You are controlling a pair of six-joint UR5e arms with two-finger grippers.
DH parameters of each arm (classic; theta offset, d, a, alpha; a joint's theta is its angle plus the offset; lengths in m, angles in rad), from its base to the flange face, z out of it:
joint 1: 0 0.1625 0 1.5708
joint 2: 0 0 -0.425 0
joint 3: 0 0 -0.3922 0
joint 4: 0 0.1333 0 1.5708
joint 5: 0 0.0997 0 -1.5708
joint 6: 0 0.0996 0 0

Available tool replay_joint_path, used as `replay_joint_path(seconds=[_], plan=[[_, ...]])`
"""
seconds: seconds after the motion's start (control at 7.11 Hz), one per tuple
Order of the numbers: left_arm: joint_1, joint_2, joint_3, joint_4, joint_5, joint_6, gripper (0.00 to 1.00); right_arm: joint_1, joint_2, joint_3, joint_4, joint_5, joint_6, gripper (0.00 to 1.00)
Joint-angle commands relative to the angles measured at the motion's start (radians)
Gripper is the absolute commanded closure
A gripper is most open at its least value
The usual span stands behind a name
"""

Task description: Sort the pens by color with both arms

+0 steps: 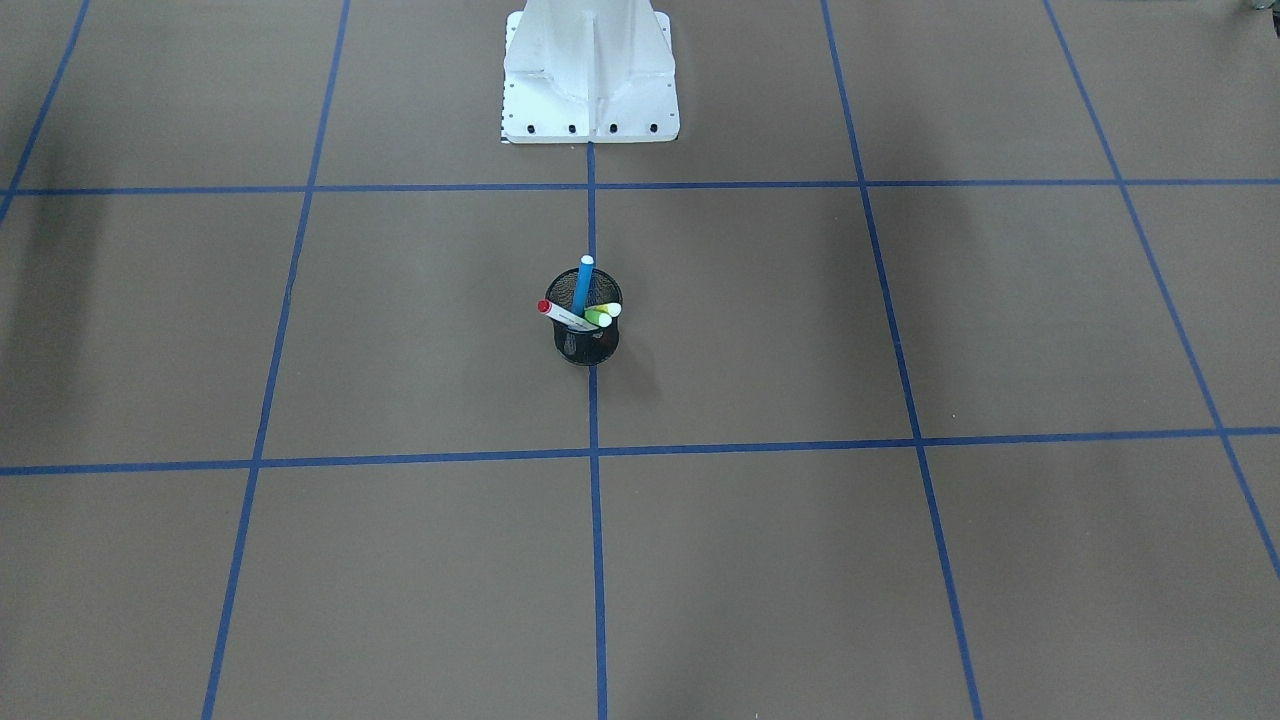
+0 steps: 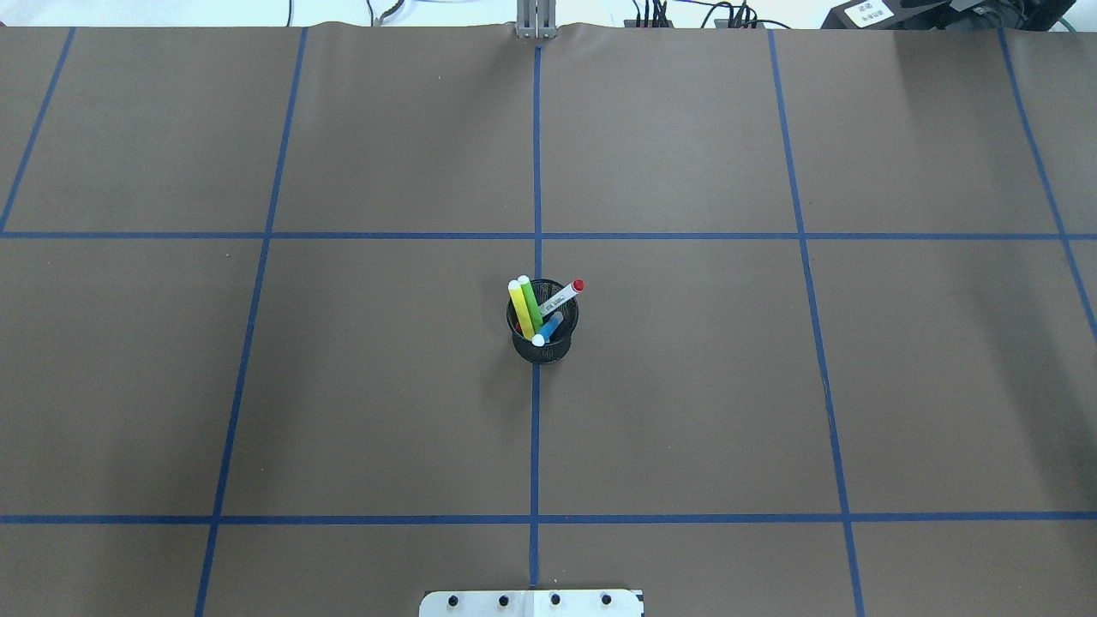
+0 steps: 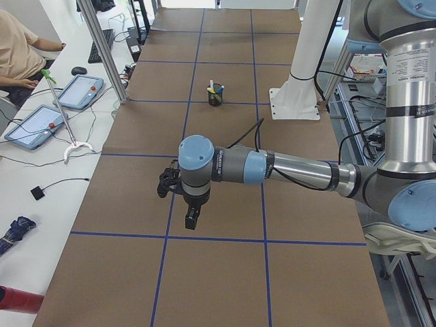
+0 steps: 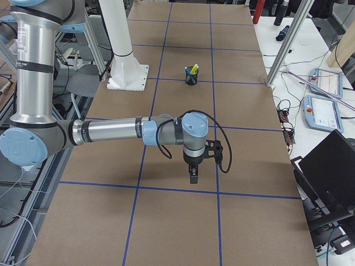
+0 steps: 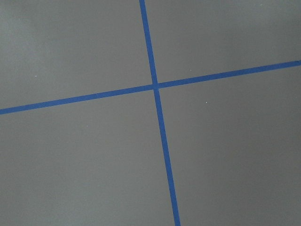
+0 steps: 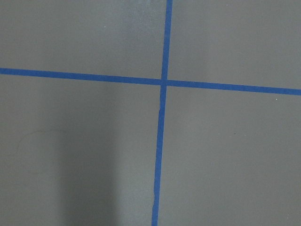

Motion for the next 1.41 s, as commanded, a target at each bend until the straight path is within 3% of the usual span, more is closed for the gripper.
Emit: replay_joint_path(seconds=[0.0,0.56,0.98,1.27], plan=[[0.000,-0.003,-0.005,0.000,-0.005,-0.005,0.00,0.001,0.002,0.000,0.000,0.000,-0.002,0.00],[0.000,-0.016,-0.020,-0.015,-0.007,-0.011,0.00,0.000,-0.005,0.092,-0.002,0.000,-0.002,0.00],[-0.002,-0.023,-0.031,-0.217,-0.002,-0.011,0.00,0.000,0.069,0.089,0.049,0.000,0.006,0.00],[-0.002,-0.082,-0.002,-0.307,-0.010,-0.009,0.00,-0.005,0.077,0.077,0.138,0.064,0.015,0.00]])
